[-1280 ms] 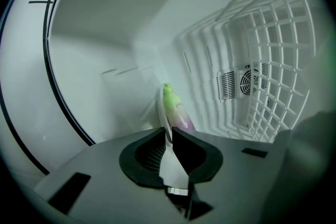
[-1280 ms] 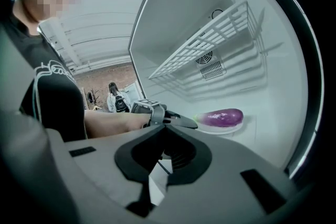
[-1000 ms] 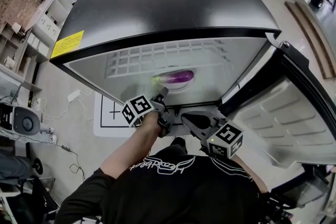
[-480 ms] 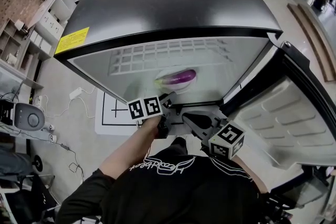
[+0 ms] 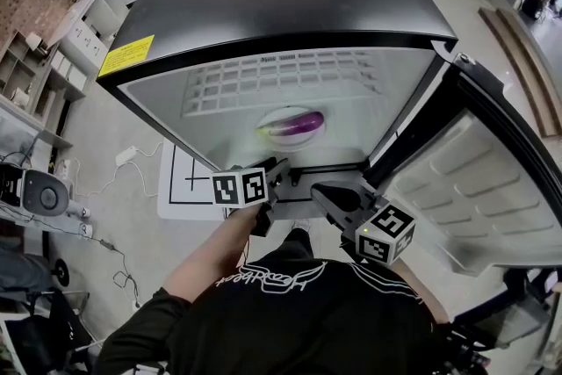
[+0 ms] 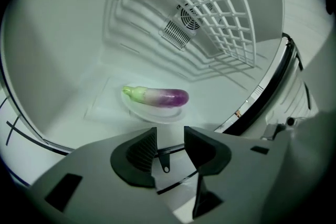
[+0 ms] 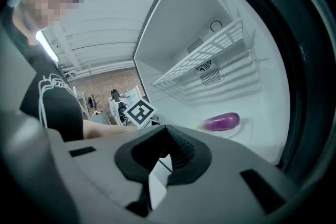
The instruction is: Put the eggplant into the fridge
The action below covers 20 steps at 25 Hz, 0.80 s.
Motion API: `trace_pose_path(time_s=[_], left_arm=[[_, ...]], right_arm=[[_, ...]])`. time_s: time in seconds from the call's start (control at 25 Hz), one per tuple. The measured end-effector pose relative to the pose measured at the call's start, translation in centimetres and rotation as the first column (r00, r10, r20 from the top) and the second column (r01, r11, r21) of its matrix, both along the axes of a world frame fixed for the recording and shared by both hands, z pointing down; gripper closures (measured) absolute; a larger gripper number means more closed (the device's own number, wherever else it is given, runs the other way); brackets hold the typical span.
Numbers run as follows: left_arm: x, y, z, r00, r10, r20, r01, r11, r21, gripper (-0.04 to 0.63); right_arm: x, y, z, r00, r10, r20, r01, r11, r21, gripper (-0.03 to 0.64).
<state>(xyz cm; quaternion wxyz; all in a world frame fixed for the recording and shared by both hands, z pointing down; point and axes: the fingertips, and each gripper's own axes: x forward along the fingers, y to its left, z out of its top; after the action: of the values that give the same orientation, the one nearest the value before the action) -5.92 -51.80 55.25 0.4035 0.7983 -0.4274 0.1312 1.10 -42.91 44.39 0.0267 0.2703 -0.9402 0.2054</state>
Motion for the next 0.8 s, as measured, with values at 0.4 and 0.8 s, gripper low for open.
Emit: trace_pose_path(time_s=[0.4, 0.8], left_arm=[[1.4, 9.5, -7.5, 0.966, 0.226, -0.124, -0.191, 0.951, 0.245, 0.586], [2.1, 17.4, -15.4, 0.923, 0.375, -0.089, -0.283, 0.816, 0.504, 0.588]], right_arm=[[1.6, 3.3, -1.3, 1.000, -0.001, -0.014, 0.001, 0.999, 0.040, 0.609], [0.3, 7.7, -2.4, 0.992, -0.079, -0.096, 0.093, 0.984, 0.151, 0.609]])
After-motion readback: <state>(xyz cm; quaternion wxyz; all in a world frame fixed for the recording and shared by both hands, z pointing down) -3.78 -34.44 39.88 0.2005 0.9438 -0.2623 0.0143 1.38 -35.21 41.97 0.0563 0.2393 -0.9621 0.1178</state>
